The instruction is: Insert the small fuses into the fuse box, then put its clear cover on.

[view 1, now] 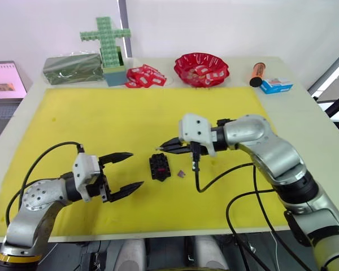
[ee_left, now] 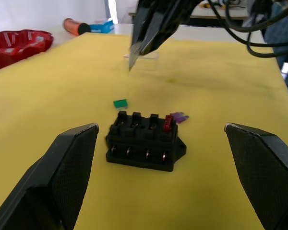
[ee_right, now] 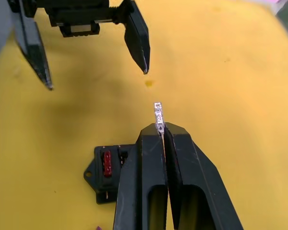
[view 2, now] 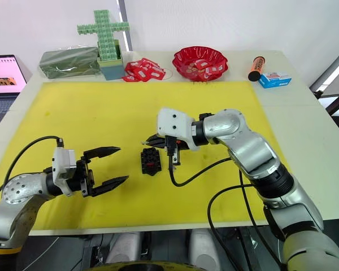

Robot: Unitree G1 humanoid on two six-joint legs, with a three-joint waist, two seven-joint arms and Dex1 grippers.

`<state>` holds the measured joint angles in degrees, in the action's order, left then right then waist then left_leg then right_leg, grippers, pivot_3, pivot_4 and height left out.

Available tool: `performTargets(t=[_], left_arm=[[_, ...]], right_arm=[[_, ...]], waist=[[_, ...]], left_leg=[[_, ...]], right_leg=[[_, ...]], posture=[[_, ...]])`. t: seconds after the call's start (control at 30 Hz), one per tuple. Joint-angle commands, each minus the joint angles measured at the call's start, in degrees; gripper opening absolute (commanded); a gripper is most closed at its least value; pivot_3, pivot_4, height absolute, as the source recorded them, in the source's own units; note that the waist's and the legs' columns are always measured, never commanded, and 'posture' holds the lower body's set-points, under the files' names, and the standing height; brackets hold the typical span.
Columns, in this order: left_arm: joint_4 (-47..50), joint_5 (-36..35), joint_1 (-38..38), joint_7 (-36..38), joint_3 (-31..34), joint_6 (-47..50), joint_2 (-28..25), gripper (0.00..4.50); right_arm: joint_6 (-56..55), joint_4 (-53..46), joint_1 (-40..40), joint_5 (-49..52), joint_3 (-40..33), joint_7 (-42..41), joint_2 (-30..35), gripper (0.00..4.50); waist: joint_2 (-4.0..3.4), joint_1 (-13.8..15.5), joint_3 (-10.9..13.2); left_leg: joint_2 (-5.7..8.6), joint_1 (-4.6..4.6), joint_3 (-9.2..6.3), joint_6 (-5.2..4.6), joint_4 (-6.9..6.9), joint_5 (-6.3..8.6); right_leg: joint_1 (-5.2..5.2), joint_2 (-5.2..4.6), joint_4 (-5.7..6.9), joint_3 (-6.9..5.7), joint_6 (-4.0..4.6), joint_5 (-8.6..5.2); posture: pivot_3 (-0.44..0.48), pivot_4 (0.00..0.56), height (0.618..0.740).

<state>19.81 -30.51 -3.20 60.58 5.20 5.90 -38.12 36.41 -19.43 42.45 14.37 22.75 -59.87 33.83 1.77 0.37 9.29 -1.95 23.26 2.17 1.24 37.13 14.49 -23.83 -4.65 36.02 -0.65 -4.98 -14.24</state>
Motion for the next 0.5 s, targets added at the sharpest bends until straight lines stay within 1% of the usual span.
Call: performTargets(t=[0.03, 0.3, 0.5], left_arm=[[-1.54, 0.95, 2.49, 1.32, -0.84, -1.44, 0.13, 4.48], [-3.67, 2.59, 4.40, 3.35, -3.28, -3.54, 1.34, 4.48], [-5.49, 3.95, 5.22, 2.05, -4.17, -4.95, 3.25, 4.48]], right_arm=[[0.08, -0.56, 0.79, -0.86, 0.95, -0.65, 0.35, 0.00], [-0.50, 0.28, 0.91, -2.48, 2.47, -1.22, 0.07, 0.00], [-3.13, 1.76, 0.61, -3.39, 2.93, -1.94, -0.31, 0.00]], waist=[[0.00, -0.03, 0.00], [0.00, -0.11, 0.00], [0.00, -0.03, 0.00]], left_leg=[[0.00, 0.00, 0.03, 0.00, -0.01, 0.00], [0.00, 0.00, 0.06, 0.00, -0.01, 0.00], [-0.01, 0.00, 0.07, 0.00, 0.00, 0.00]], right_leg=[[-0.01, 0.00, 0.01, 0.00, 0.00, 0.00], [-0.03, 0.01, 0.02, 0.00, -0.02, 0.01], [-0.02, 0.01, 0.02, 0.00, -0.02, 0.01]], posture=[[0.000, 0.150, 0.740], [0.000, 0.150, 0.740], [0.000, 0.150, 0.740]])
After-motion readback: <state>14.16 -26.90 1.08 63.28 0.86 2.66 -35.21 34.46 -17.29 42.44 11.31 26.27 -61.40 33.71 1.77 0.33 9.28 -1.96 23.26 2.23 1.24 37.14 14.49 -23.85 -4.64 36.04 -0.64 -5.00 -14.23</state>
